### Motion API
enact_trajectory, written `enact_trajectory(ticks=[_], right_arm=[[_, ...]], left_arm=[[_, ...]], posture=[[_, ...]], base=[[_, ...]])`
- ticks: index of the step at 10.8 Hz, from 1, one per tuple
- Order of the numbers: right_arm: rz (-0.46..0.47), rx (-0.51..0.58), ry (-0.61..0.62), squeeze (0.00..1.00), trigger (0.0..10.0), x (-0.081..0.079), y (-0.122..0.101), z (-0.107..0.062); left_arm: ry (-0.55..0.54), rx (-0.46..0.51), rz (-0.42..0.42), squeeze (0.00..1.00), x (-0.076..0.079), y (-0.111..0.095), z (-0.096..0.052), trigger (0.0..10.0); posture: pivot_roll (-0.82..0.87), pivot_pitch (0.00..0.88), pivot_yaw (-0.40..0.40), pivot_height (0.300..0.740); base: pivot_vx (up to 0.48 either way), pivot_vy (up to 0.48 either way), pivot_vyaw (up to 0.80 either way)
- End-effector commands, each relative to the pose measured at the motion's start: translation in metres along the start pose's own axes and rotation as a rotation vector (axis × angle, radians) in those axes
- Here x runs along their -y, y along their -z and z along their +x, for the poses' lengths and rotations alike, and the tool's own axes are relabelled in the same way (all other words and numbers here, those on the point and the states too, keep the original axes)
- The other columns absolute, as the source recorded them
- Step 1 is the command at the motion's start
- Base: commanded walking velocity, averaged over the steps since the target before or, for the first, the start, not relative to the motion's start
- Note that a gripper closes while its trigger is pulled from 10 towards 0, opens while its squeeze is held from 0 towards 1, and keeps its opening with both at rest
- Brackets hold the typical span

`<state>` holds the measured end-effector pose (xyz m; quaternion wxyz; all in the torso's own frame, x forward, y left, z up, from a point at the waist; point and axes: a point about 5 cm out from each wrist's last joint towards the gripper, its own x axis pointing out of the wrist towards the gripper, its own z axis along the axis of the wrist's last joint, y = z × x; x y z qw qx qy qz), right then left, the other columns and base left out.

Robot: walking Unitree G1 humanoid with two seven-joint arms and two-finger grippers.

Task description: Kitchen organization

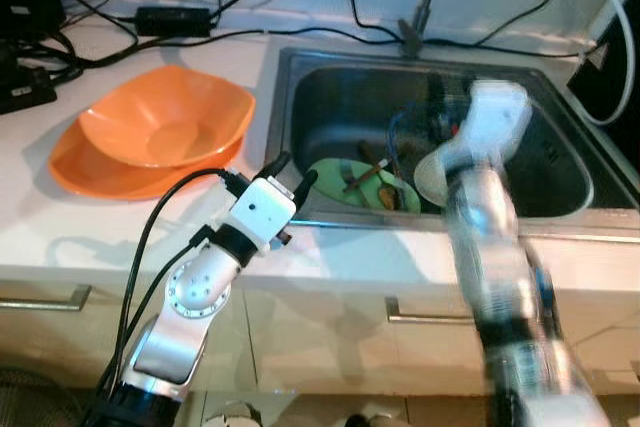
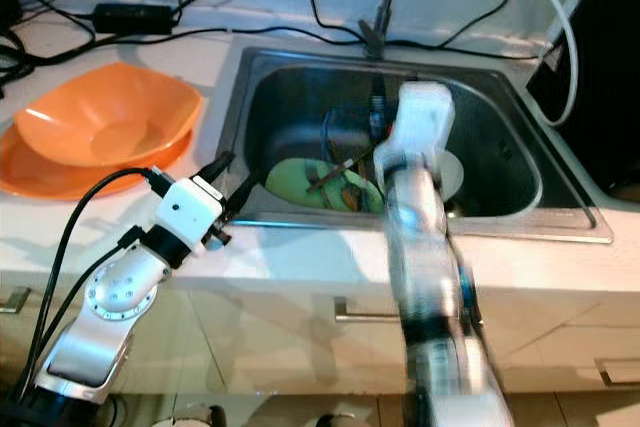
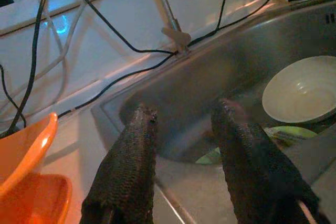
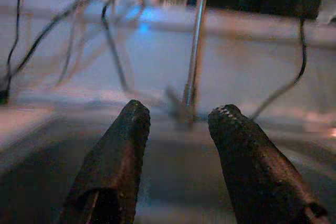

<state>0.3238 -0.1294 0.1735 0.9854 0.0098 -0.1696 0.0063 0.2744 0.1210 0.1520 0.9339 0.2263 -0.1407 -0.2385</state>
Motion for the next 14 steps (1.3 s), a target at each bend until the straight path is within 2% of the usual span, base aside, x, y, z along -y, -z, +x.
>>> enact_trajectory(ticks=[1,3,5,9,14], right_arm=[[-0.021,0.004,-0.016,0.00,10.0,-0.001,-0.002,-0.006],[-0.030,-0.045,-0.065,0.00,10.0,-0.008,0.009,-0.031],[-0.073,-0.098,-0.075,0.00,10.0,0.002,0.018,-0.045],[-0.127,-0.110,-0.087,0.00,10.0,0.017,0.020,-0.048],[-0.084,-0.133,-0.048,0.00,10.0,0.005,0.027,-0.053]], left_arm=[[0.004,-0.001,0.004,0.00,0.002,0.000,0.001,10.0],[0.003,-0.003,0.002,0.00,0.002,0.001,0.001,10.0],[0.001,-0.006,0.001,0.00,0.001,0.001,0.000,10.0],[-0.009,-0.012,0.003,0.00,-0.001,0.002,0.000,10.0],[0.002,-0.016,0.011,0.00,-0.005,0.002,0.000,10.0]], posture=[[0.05,0.056,-0.091,0.740],[0.04,0.060,-0.088,0.740],[0.04,0.064,-0.090,0.740],[0.04,0.069,-0.089,0.740],[0.06,0.058,-0.058,0.740]], base=[[0.000,0.000,0.00],[0.000,0.000,0.00],[0.000,0.000,0.00],[0.000,0.000,0.00],[0.000,0.000,0.00]])
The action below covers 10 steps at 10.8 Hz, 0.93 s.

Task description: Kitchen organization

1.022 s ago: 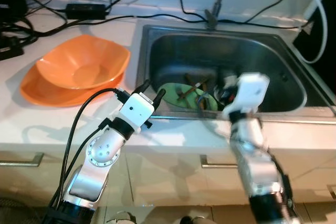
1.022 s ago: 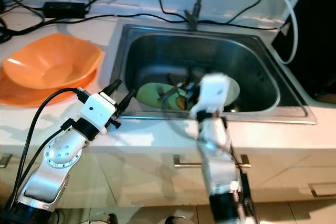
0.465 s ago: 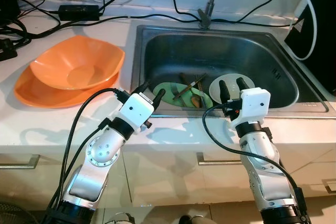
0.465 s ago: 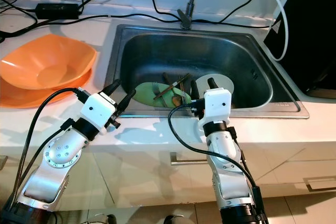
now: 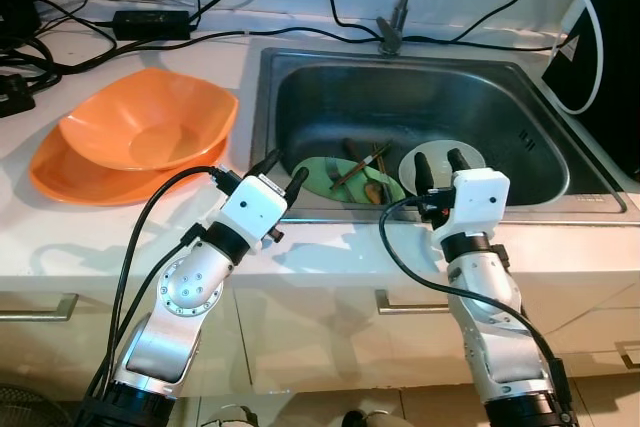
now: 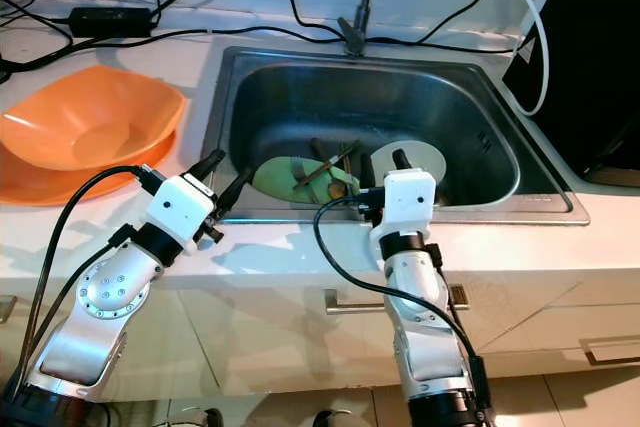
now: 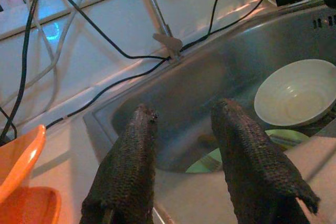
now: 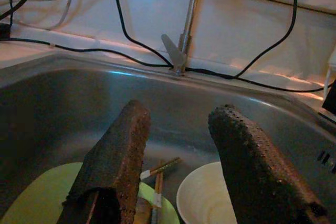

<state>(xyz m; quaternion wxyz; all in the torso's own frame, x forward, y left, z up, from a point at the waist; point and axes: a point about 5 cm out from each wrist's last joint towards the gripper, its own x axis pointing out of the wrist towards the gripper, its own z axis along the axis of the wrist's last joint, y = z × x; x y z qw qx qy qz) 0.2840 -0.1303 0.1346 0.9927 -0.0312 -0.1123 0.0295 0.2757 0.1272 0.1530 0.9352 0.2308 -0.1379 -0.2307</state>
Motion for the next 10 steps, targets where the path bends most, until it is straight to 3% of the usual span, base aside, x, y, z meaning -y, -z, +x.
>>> enact_trajectory(ticks=[1,4,6,7,8,10], right_arm=[[-0.006,-0.020,0.015,0.00,10.0,0.002,0.005,-0.002],[0.000,-0.035,0.031,0.00,10.0,0.000,0.009,-0.002],[0.009,-0.036,0.028,0.00,10.0,-0.003,0.009,0.000],[0.014,-0.037,0.023,0.00,10.0,-0.005,0.009,0.000],[0.016,-0.039,0.020,0.00,10.0,-0.006,0.010,0.001],[0.023,-0.041,0.012,0.00,10.0,-0.009,0.009,0.001]], left_arm=[[0.016,-0.004,0.004,0.00,0.001,0.000,0.002,10.0],[0.003,0.001,0.011,0.00,-0.003,-0.002,0.003,10.0],[-0.048,0.051,0.036,0.00,-0.019,-0.019,0.011,10.0],[-0.131,0.108,0.030,0.00,-0.041,-0.043,0.022,10.0],[-0.169,0.133,0.026,0.00,-0.052,-0.053,0.027,10.0],[-0.366,0.091,-0.047,0.00,-0.101,-0.066,0.033,10.0]], posture=[[0.06,0.055,-0.055,0.740],[0.06,0.045,-0.054,0.740],[0.06,0.047,-0.058,0.740],[0.07,0.053,-0.067,0.740],[0.08,0.056,-0.069,0.740],[0.08,0.059,-0.071,0.740]], base=[[0.000,0.000,0.00],[0.000,0.000,0.00],[0.000,0.000,0.00],[0.000,0.000,0.00],[0.000,0.000,0.00],[0.000,0.000,0.00]])
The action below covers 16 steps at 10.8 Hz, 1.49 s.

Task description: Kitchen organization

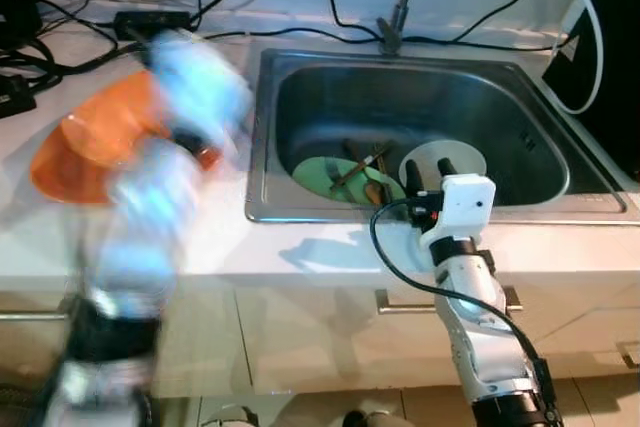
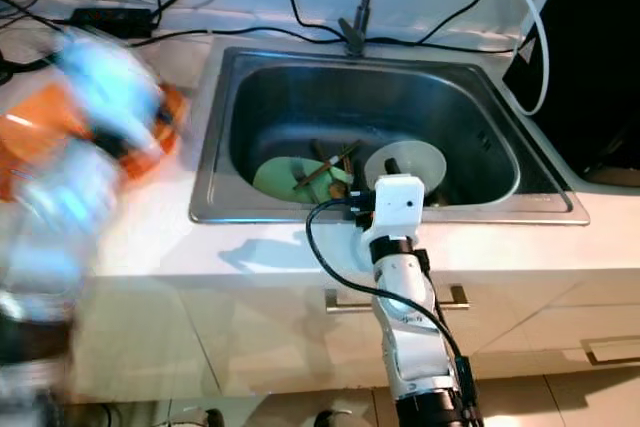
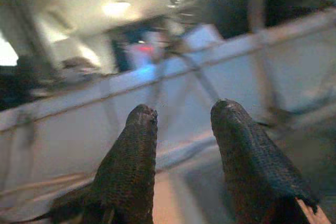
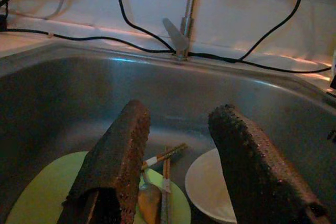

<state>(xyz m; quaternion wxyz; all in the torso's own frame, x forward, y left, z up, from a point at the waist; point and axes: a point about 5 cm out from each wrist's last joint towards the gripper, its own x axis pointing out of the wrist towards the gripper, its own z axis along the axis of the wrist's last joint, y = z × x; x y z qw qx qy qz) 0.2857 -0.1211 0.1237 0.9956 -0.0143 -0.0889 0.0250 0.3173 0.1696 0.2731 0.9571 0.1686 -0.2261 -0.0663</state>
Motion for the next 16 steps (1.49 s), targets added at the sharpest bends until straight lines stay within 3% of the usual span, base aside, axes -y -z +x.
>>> enact_trajectory(ticks=[1,3,4,5,8,9,10,11,12,16], right_arm=[[-0.010,0.002,0.003,0.00,10.0,0.002,0.000,0.001],[-0.008,-0.004,0.005,0.00,10.0,0.002,0.001,0.002],[-0.004,-0.006,0.004,0.00,10.0,0.001,0.001,0.002],[-0.002,-0.007,0.000,0.00,10.0,0.000,0.001,0.002],[-0.001,-0.014,-0.001,0.00,10.0,0.000,0.003,0.002],[0.001,-0.015,-0.002,0.00,10.0,-0.001,0.003,0.003],[0.004,-0.017,-0.004,0.00,10.0,-0.002,0.003,0.003],[0.005,-0.019,-0.007,0.00,10.0,-0.003,0.004,0.003],[0.006,-0.022,-0.013,0.00,10.0,-0.004,0.005,0.003],[0.006,-0.024,-0.014,0.00,10.0,-0.003,0.005,0.003]], left_arm=[[-0.085,-0.072,-0.076,1.00,-0.021,0.007,0.002,10.0],[-0.183,-0.139,-0.102,1.00,-0.049,0.009,0.000,10.0],[-0.223,-0.220,-0.130,1.00,-0.067,0.012,-0.005,10.0],[-0.238,-0.248,-0.199,1.00,-0.079,0.010,-0.009,10.0],[-0.271,-0.329,-0.253,1.00,-0.108,0.006,-0.020,10.0],[-0.225,-0.413,-0.302,0.52,-0.115,0.016,-0.031,10.0],[-0.151,-0.472,-0.263,0.00,-0.113,0.023,-0.041,10.0],[-0.175,-0.507,-0.276,0.00,-0.115,0.029,-0.047,10.0],[-0.207,-0.605,-0.299,0.00,-0.116,0.044,-0.060,10.0],[-0.217,-0.720,-0.282,0.00,-0.117,0.051,-0.073,10.0]], posture=[[0.08,0.059,-0.071,0.740],[0.09,0.070,-0.074,0.740],[0.09,0.074,-0.074,0.740],[0.09,0.077,-0.072,0.740],[0.09,0.082,-0.073,0.740],[0.09,0.083,-0.072,0.740],[0.10,0.084,-0.072,0.740],[0.10,0.085,-0.073,0.740],[0.10,0.083,-0.075,0.740],[0.10,0.094,-0.077,0.740]], base=[[0.000,0.000,0.00],[0.000,0.000,0.00],[0.000,0.000,0.00],[0.000,0.000,0.00],[0.000,0.000,0.00],[0.000,0.000,0.00],[0.000,0.000,0.00],[0.000,0.000,0.00],[0.000,0.000,0.00],[0.000,0.000,0.00]])
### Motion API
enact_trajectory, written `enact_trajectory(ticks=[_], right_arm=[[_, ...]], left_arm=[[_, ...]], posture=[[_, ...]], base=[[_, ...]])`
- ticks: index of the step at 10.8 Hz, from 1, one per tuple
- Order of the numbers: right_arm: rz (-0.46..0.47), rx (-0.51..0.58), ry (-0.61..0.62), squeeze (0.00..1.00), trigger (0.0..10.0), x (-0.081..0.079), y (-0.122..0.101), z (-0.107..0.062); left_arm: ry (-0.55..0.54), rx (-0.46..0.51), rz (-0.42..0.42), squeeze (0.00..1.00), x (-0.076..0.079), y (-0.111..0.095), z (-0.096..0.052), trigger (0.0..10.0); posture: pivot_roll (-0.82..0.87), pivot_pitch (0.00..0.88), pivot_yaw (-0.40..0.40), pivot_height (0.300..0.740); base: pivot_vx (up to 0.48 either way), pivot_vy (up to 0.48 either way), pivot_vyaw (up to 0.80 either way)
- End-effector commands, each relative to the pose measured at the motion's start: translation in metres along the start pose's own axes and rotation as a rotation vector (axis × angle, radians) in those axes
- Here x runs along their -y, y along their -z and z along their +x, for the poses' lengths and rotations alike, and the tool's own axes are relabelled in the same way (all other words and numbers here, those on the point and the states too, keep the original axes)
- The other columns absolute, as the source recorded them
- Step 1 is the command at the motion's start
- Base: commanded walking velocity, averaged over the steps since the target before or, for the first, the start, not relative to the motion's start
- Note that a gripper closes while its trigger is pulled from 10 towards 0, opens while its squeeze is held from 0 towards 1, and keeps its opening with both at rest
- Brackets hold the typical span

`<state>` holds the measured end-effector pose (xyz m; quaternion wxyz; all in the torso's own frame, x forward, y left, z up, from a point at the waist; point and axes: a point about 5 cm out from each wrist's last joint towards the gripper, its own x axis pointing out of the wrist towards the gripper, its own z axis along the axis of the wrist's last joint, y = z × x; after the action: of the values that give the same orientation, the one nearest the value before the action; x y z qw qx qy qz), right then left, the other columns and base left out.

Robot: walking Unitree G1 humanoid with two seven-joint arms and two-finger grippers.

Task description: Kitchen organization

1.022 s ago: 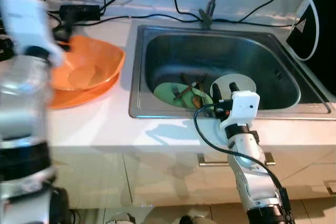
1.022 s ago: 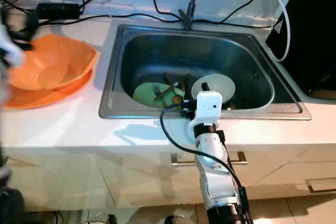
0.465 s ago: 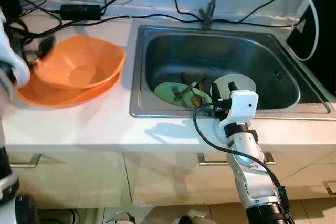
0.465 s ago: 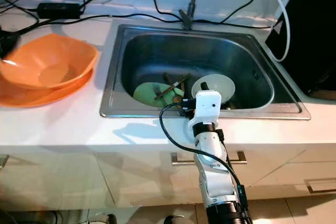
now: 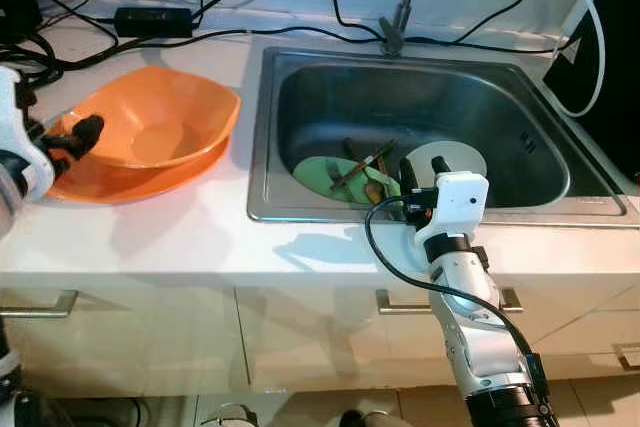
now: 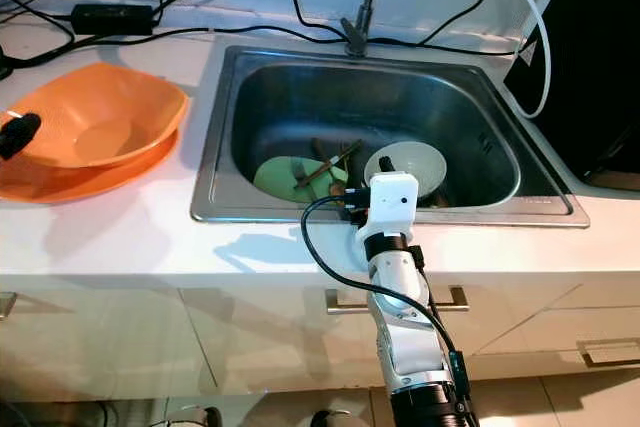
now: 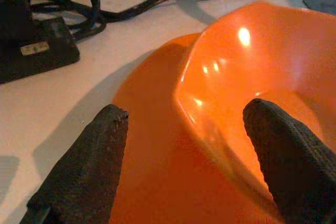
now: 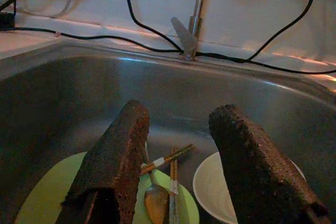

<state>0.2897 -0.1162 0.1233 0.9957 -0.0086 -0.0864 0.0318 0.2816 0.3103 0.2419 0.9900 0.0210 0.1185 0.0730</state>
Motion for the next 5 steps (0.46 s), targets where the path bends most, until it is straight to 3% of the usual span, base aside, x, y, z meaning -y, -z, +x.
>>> enact_trajectory(ticks=[1,2,5], right_arm=[[-0.006,-0.021,-0.002,0.00,10.0,0.001,0.004,-0.001],[-0.004,-0.021,-0.002,0.00,10.0,0.001,0.004,-0.002],[-0.007,-0.022,0.004,0.00,10.0,0.002,0.004,-0.002]], left_arm=[[0.011,-0.037,-0.022,0.00,0.004,0.005,-0.002,10.0],[0.056,-0.094,-0.136,0.00,0.013,0.015,-0.001,10.0],[0.120,-0.122,-0.284,0.00,0.027,0.017,0.001,10.0]], posture=[[0.10,0.094,-0.077,0.740],[0.09,0.096,-0.073,0.740],[0.09,0.098,-0.072,0.740]], base=[[0.000,0.000,0.00],[0.000,0.000,0.00],[0.000,0.000,0.00]])
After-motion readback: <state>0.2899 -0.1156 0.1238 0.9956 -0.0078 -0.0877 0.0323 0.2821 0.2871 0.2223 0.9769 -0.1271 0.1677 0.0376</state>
